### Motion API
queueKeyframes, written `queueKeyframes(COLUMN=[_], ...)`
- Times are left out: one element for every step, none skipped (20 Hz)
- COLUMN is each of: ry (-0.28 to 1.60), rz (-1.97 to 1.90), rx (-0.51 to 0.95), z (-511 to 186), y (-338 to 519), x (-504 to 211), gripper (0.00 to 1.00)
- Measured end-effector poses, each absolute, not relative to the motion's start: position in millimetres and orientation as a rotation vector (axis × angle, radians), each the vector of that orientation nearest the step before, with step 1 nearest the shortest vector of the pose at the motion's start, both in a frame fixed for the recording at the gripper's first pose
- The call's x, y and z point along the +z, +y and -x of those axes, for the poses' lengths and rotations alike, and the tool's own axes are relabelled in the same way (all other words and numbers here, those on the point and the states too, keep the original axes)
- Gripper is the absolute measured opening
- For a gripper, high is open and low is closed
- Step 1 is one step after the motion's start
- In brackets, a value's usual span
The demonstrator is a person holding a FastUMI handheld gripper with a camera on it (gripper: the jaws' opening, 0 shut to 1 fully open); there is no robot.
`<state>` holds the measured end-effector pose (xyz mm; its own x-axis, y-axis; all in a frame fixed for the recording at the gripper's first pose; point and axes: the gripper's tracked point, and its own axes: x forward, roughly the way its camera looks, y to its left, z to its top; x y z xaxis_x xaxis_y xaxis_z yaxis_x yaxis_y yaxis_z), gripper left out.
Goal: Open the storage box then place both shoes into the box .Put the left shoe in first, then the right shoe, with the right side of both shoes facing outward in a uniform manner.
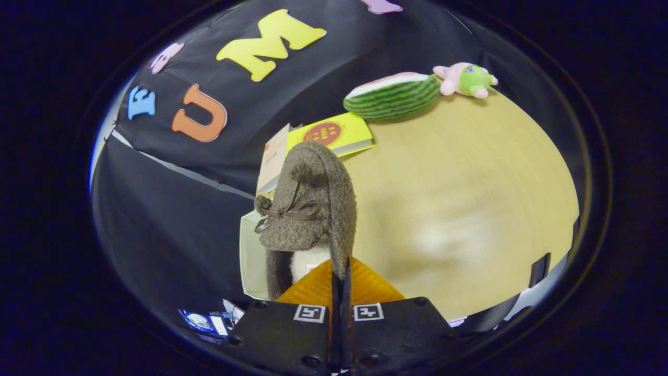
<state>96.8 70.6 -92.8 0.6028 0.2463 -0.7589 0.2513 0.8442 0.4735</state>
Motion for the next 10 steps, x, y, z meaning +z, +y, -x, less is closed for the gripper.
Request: queueKeyframes(ry=[0.924, 0.913, 0.904, 0.903, 0.907, 0.913, 0.918, 0.923, 0.934, 0.946], rz=[-0.576, -0.561, -0.545, -0.524, -0.504, -0.487, -0.473, -0.466, -0.461, -0.457], rx=[0.006, 0.013, 0.021, 0.031, 0.044, 0.055, 0.065, 0.069, 0.071, 0.069], z=[-101.3, -104.3, -107.5, -108.8, -110.4, -111.4, -114.3, -118.0, -121.4, -124.3], y=[86.4, 101.8, 117.6, 134.3, 151.1, 167.9, 182.8, 197.3, 210.4, 222.0], x=[-83.2, -75.3, -69.5, -65.2, -63.5, -61.9, -63.4, -66.5, -71.6, -77.3], gripper=[0.06, 0.06, 0.06, 0.06, 0.06, 0.06, 0.06, 0.06, 0.06, 0.06])
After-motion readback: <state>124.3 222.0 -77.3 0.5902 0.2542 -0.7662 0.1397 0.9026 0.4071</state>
